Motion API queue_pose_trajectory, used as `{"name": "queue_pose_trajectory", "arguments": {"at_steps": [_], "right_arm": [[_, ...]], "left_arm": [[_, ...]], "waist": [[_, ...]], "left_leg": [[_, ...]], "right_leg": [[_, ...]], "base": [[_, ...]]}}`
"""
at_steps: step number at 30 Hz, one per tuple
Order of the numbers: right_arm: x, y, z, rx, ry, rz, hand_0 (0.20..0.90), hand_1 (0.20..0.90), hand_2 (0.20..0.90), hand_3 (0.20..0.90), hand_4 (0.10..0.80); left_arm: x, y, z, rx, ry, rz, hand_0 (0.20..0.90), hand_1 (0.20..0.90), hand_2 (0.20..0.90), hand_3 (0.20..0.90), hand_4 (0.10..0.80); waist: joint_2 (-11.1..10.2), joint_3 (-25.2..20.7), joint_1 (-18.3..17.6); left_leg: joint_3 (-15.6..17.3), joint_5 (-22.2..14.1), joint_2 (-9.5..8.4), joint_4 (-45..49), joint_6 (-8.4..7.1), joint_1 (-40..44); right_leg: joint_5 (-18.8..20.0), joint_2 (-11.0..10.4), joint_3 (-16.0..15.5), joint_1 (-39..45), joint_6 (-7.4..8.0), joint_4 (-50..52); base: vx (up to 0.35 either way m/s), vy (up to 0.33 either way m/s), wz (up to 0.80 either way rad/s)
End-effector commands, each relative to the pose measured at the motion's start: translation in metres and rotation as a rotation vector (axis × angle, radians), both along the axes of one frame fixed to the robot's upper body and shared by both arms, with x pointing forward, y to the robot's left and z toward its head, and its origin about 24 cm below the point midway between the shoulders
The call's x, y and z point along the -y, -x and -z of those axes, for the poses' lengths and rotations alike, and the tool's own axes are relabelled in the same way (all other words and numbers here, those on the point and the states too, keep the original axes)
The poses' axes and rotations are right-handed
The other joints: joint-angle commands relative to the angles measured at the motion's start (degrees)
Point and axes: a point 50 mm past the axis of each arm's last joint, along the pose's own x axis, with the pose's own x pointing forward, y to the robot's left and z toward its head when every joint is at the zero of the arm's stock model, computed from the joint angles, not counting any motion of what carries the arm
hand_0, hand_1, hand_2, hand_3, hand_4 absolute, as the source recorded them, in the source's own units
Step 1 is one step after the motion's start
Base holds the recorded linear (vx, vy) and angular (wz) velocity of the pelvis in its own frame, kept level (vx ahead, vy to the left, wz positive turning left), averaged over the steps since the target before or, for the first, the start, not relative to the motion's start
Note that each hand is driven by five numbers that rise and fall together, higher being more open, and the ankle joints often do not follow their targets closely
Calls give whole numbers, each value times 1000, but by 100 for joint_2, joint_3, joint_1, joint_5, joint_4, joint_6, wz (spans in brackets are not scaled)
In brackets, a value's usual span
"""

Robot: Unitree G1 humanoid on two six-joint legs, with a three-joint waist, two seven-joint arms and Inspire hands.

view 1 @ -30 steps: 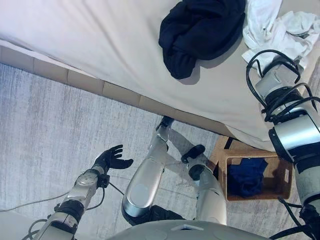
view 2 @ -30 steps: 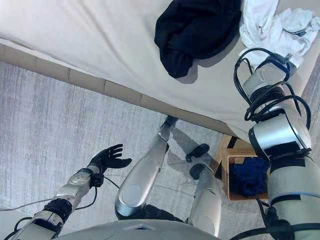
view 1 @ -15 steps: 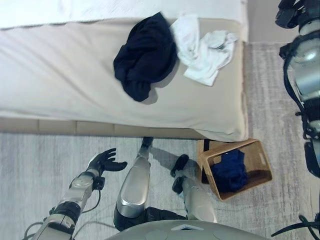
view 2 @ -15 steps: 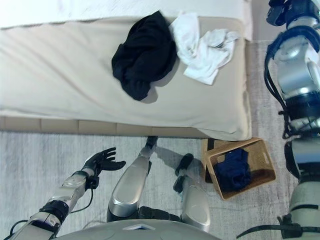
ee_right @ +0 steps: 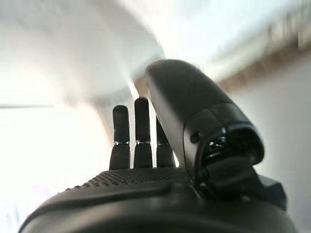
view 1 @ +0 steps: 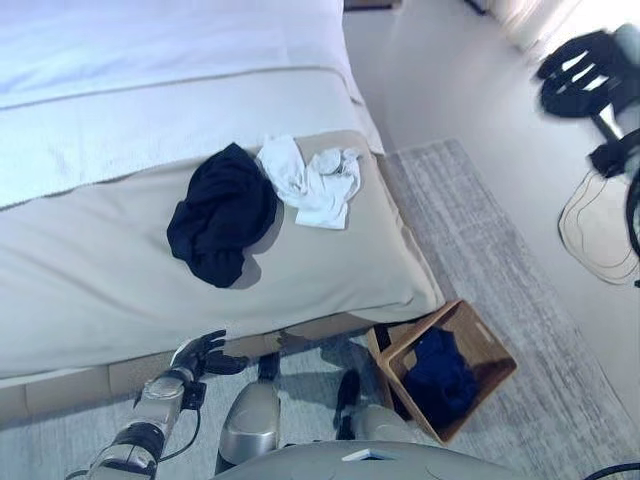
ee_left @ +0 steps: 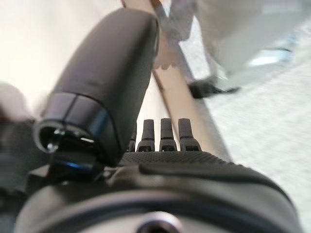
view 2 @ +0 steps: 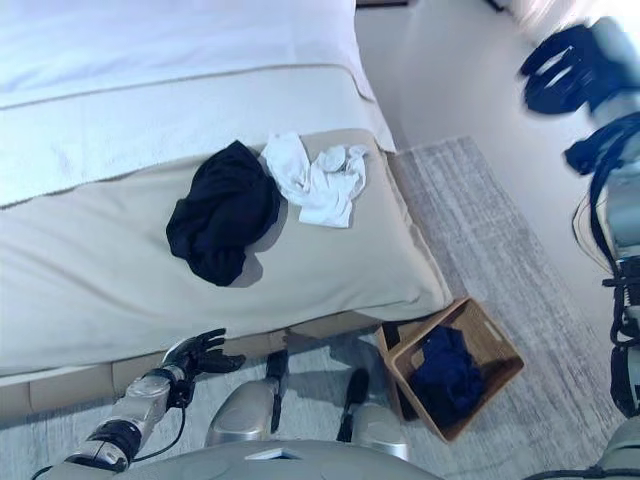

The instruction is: Pick up the clothes from the bed and place them into the basket

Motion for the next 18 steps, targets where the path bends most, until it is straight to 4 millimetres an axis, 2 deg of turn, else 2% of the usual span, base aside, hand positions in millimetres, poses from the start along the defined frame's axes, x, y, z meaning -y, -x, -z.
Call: {"name": "queue_pose_trajectory", "arguments": {"at_steps": [1, 4, 8, 11, 12, 14, 18], "right_arm": [[-14, -13, -10, 56, 92, -26, 900, 900, 900, 900, 800], [-29, -31, -22, 127, 95, 26, 900, 900, 900, 900, 800], [-35, -42, -42, 201, 124, 120, 900, 900, 900, 900, 800], [-24, -46, -50, 216, 97, 261, 900, 900, 900, 900, 800], [-22, -47, -50, 219, 90, 294, 900, 900, 900, 900, 800], [-13, -47, -50, 232, 84, 387, 900, 900, 900, 900, 800], [2, -43, -58, 252, 97, 545, 900, 900, 900, 900, 800]], "left_arm": [[-7, 28, 11, -104, -57, 73, 900, 900, 900, 900, 800], [-15, 9, -1, -62, -96, 100, 900, 900, 900, 900, 800], [-23, -6, -12, -13, -114, 90, 900, 900, 900, 900, 800], [-28, -10, -18, 27, -114, 57, 900, 900, 900, 900, 800], [-29, -10, -18, 34, -109, 47, 900, 900, 900, 900, 800], [-30, -10, -20, 55, -91, 25, 900, 900, 900, 900, 800], [-27, -7, -20, 77, -51, 4, 900, 900, 900, 900, 800]], "waist": [[-16, -461, 449], [-91, 79, 777], [-41, 626, 1099], [30, 974, 1342], [80, 1028, 1412], [174, 1194, 1514], [364, 1233, 1613]], "left_leg": [[35, -912, -108, 583, 286, -33], [-144, -1008, -162, 1045, 296, -546], [-338, -1036, -247, 1357, 327, -1072], [-485, -980, -320, 1482, 351, -1460], [-528, -1132, -289, 1540, 330, -1472], [-581, -1098, -334, 1631, 341, -1682], [-629, -964, -383, 1689, 356, -2222]], "right_leg": [[-192, 8, -133, -409, -10, 704], [-142, -53, -291, -555, -7, 760], [-101, -73, -448, -745, 1, 796], [-90, -100, -666, -967, -21, 891], [-191, -65, -658, -986, -1, 969], [-190, -110, -761, -1218, -16, 1152], [-213, -237, -991, -1868, -20, 1580]], "base": [[-4, -48, 14], [-113, -49, 32], [-100, 0, 44], [-35, 55, 46], [51, 83, 34], [17, 108, 24], [2, 153, 38]]}}
